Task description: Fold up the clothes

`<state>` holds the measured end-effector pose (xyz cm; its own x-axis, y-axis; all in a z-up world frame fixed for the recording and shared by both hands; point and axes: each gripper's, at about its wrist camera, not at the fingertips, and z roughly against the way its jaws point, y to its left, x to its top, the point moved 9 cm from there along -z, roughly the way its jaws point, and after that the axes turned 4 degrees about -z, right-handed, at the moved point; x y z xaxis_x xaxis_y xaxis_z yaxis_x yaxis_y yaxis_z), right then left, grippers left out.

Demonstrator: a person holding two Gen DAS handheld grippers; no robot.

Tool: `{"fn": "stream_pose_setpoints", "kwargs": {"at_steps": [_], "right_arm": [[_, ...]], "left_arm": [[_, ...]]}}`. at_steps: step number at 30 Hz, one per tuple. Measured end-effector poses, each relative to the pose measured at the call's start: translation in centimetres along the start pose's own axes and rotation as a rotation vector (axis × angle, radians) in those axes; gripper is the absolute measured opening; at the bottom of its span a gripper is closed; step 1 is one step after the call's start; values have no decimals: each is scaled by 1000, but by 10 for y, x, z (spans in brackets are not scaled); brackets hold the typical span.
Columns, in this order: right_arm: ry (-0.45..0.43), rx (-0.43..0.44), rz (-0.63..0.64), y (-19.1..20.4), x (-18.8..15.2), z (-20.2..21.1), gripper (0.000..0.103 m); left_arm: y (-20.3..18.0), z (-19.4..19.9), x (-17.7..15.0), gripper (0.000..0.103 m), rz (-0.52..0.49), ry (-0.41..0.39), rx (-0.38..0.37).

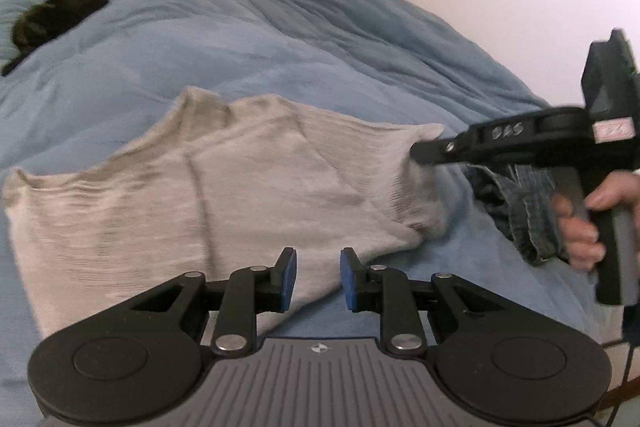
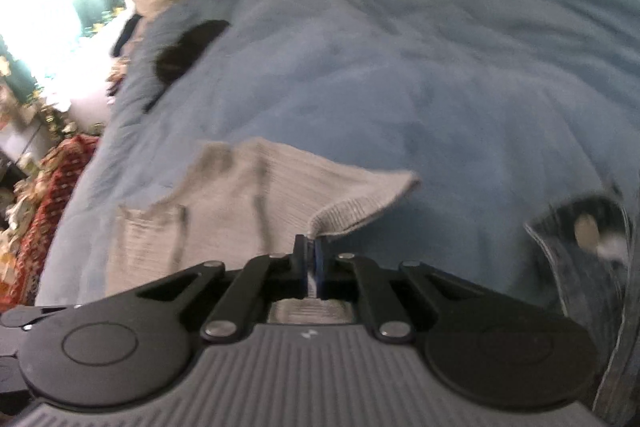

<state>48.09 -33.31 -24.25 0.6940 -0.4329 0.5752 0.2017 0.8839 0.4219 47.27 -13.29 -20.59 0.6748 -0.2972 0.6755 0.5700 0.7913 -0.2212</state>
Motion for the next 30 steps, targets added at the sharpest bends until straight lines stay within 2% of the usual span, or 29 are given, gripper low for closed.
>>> {"fn": "stream_pose_setpoints", "kwargs": {"at_steps": [7, 11, 15, 23, 24, 26, 27, 29, 30], "right_arm": [[0, 112, 189, 121, 19, -14, 3], [26, 161, 276, 185, 6, -37, 3], [77, 186, 315, 229, -17, -69, 3], [167, 168, 347, 250, -54, -131, 5], [177, 172, 357, 251, -59, -136, 11], [203, 183, 375, 253, -69, -143, 29], [206, 192, 381, 254, -72, -143, 32], [198, 212, 389, 252, -73, -134, 34], [188, 217, 387, 249, -71, -127, 38]], "left_arm": [[52, 49, -8, 23, 62, -50, 76], [88, 77, -21, 23, 111, -71, 125], [119, 99, -40, 23, 158, -78, 177], [153, 112, -67, 23, 249, -79, 231], [153, 111, -68, 23, 254, -79, 231], [153, 108, -67, 23, 266, -78, 224], [154, 107, -67, 23, 275, -79, 220], [156, 105, -65, 23, 298, -87, 210], [157, 103, -63, 23, 315, -92, 197]]}}
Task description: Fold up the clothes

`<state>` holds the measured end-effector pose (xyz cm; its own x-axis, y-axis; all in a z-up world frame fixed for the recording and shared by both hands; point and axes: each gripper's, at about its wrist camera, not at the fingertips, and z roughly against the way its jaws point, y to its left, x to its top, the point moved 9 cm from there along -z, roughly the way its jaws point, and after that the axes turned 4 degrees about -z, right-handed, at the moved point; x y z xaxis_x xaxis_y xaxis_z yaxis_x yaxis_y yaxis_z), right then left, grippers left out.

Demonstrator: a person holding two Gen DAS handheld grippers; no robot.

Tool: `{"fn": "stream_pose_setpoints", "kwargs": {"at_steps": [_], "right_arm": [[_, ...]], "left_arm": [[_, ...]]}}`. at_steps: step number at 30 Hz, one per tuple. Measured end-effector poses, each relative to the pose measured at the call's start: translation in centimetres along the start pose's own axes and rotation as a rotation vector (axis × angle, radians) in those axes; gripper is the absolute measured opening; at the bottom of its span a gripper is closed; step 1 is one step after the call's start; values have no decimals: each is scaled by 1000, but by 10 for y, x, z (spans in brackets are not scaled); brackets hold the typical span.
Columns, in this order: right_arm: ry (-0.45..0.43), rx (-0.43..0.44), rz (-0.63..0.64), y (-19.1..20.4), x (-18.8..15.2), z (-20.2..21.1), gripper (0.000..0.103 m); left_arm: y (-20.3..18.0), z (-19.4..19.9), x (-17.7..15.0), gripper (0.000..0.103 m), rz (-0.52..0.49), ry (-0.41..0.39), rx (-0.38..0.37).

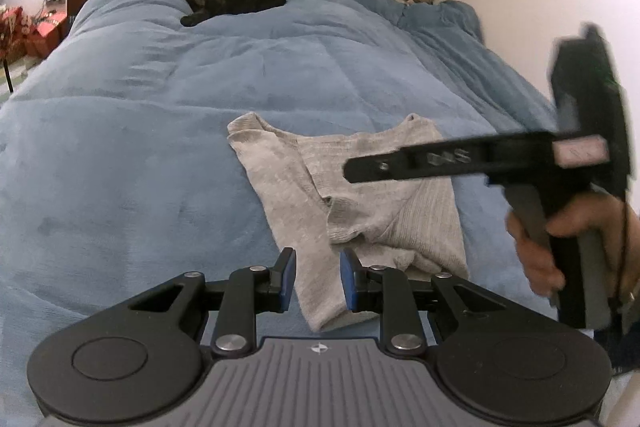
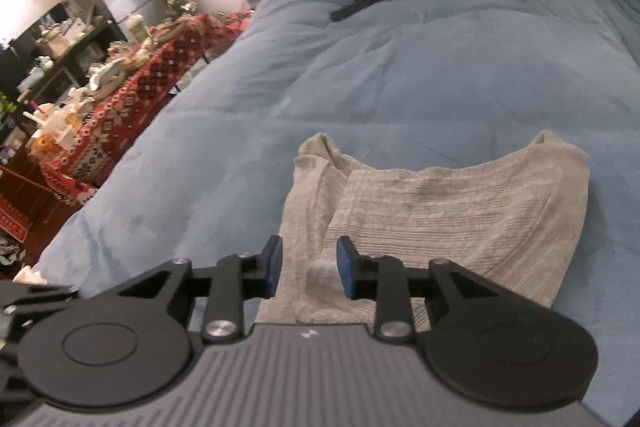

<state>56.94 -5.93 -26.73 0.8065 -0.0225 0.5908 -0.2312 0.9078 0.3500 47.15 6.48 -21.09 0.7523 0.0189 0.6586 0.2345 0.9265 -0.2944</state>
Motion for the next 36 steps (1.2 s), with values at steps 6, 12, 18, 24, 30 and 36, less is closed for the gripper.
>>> {"fn": "stream_pose_setpoints", "kwargs": {"at_steps": [6, 12, 18, 24, 30, 36], "right_arm": [[0, -58, -54, -49, -19, 53, 41], [101, -112, -11, -76, -61, 64, 40], [142, -144, 68, -68, -91, 52, 40], [151, -216, 142, -64, -104, 41, 4], [96, -199, 90, -73, -99, 70, 2], [110, -166, 82, -79, -100, 92, 2]], "left_arm": [[-11, -27, 12, 30, 112, 14, -126], [-8, -70, 15, 35, 135, 90, -101], [-3, -95, 13, 32, 175, 151, -103], [-4, -94, 10, 2, 169, 152, -96], [-13, -62, 22, 1, 160, 102, -127], [-22, -54, 7, 1, 138, 148, -112]]}}
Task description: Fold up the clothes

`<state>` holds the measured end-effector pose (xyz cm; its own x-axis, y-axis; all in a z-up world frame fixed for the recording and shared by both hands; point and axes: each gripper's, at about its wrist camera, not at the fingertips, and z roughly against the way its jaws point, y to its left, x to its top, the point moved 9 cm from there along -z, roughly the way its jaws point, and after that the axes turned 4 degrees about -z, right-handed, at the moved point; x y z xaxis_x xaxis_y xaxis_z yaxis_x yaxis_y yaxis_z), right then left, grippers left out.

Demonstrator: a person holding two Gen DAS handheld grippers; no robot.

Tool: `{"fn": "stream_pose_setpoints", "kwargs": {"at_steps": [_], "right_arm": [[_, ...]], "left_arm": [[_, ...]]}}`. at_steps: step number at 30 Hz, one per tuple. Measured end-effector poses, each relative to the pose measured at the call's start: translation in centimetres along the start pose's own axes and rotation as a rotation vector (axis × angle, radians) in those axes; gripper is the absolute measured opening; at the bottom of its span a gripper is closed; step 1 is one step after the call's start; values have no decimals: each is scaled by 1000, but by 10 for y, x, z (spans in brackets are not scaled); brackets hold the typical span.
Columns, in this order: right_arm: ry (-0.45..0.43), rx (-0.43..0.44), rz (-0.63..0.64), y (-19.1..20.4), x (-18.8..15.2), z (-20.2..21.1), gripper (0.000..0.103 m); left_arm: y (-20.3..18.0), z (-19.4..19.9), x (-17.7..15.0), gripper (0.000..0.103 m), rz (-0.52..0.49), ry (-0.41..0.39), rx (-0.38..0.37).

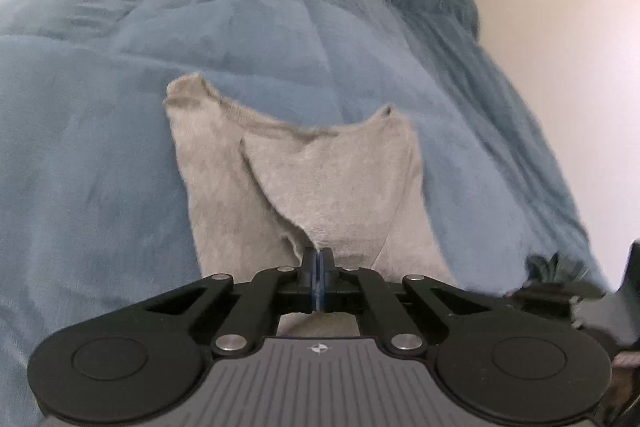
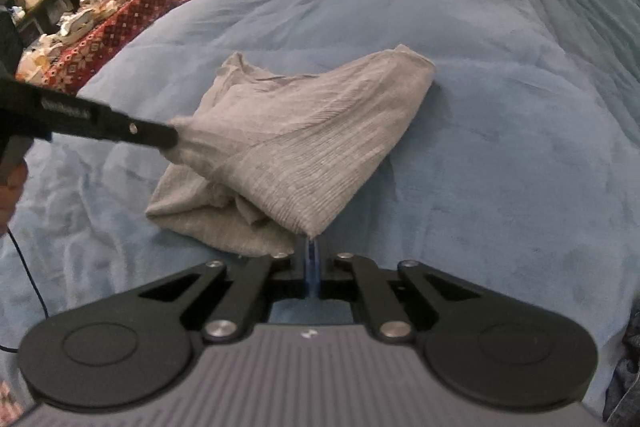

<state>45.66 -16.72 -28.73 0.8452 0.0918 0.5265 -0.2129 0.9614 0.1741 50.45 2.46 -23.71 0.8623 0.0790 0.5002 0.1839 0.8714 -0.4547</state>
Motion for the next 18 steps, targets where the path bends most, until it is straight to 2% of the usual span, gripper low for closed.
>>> {"fn": "stream_pose_setpoints", "kwargs": {"at_steps": [4, 8, 10, 13, 18], "right_arm": [[47, -10, 11, -2, -12, -16, 0], [81, -23, 0, -4, -22, -28, 0], [77, -14, -28, -6, -23, -25, 2], [64, -10, -53, -11, -19, -18, 4], [26, -21, -67, -19, -1, -12, 4]], "left_arm": [[14, -22, -15, 2, 52, 52, 24], [14, -31, -16, 6, 26, 78, 46], [14, -26, -14, 8, 27, 71, 35], [16, -19, -5, 19, 24, 47, 39], [21, -12, 26, 22, 15, -33, 72]]}}
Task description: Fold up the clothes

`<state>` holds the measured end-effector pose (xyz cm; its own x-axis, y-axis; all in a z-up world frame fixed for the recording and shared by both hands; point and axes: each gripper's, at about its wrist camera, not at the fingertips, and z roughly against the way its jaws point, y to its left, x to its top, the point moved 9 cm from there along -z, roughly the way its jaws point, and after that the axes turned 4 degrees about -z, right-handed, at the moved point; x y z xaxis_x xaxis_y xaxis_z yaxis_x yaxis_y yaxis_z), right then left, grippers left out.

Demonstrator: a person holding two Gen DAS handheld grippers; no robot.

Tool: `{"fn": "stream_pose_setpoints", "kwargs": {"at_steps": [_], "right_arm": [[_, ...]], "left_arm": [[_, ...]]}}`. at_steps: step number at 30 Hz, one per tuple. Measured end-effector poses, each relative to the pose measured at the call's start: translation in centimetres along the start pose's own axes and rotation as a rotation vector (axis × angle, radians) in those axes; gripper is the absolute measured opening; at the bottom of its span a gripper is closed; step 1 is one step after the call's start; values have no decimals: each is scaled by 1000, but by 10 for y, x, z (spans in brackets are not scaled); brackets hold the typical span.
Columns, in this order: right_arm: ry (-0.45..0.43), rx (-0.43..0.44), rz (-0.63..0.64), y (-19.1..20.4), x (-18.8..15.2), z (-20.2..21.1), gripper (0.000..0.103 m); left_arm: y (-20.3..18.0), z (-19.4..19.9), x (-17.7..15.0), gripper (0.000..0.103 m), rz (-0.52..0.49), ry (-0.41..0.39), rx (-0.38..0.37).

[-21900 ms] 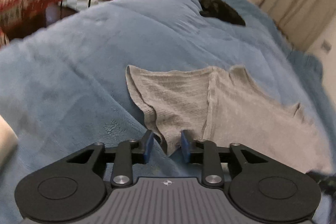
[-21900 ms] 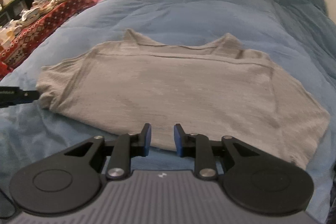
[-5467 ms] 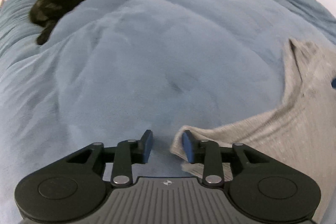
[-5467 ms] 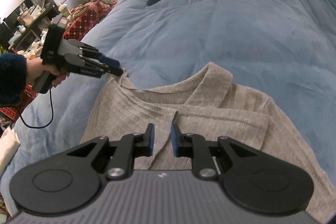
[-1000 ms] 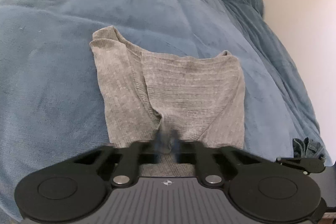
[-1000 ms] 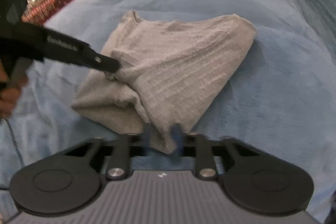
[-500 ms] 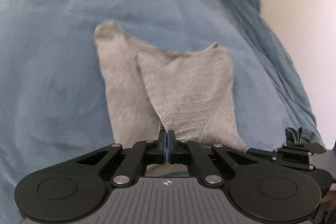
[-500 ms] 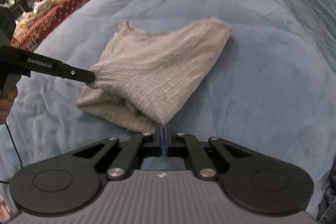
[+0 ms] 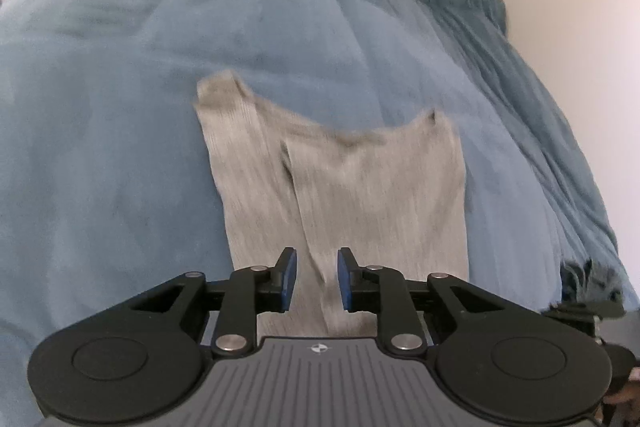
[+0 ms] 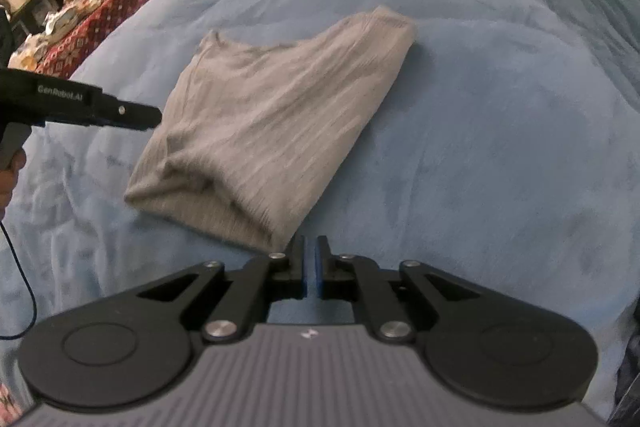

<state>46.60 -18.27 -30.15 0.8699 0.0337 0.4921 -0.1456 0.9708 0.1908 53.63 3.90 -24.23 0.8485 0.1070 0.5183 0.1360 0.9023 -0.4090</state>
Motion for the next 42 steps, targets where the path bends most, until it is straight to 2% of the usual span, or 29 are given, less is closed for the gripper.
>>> {"fn": "stream_pose_setpoints", "kwargs": {"at_steps": [4, 7, 13, 17, 18, 19, 20, 22, 25, 28, 33, 36, 38, 39, 42], "right_arm": [[-42, -19, -5, -11, 24, 3, 5], [-72, -39, -16, -22, 43, 2, 5], [-119, -57, -39, -40, 79, -8, 6], [-151, -50, -72, -49, 110, -21, 10], [-158, -45, -78, -50, 117, -24, 10], [-166, -40, -83, -50, 125, -28, 10], [-175, -38, -87, -51, 133, -32, 10], [-188, -32, -96, -53, 146, -40, 10], [-192, -20, -110, -54, 163, -58, 10], [-159, -38, -110, -58, 167, -85, 10], [-107, -75, -103, -67, 158, -115, 8], [-141, -63, -113, -62, 158, -100, 10], [-161, -39, -126, -54, 155, -83, 10], [-164, -18, -128, -48, 150, -74, 10], [-124, 53, -112, -21, 125, -56, 11]], "left_arm": [[6, -13, 34, 23, 5, -52, -3], [9, -33, 51, 23, -5, -45, -7], [13, -66, 53, 23, -49, 26, 20], [13, -70, 52, 29, -6, 11, -26], [12, -69, 52, 27, 3, 4, -42], [12, -68, 52, 8, 8, -4, -52], [11, -65, 52, 4, 16, -13, -59], [10, -59, 53, 4, 24, -38, -62], [5, -36, 59, 4, -15, -112, -9], [7, -25, 56, 4, -53, -140, 47], [24, -60, 43, 8, -11, -46, 50], [26, -60, 50, 9, 8, -65, 38], [25, -52, 54, 24, 0, -94, 44], [25, -47, 55, 27, -1, -104, 51], [20, -32, 50, 29, 9, -112, 44]]}}
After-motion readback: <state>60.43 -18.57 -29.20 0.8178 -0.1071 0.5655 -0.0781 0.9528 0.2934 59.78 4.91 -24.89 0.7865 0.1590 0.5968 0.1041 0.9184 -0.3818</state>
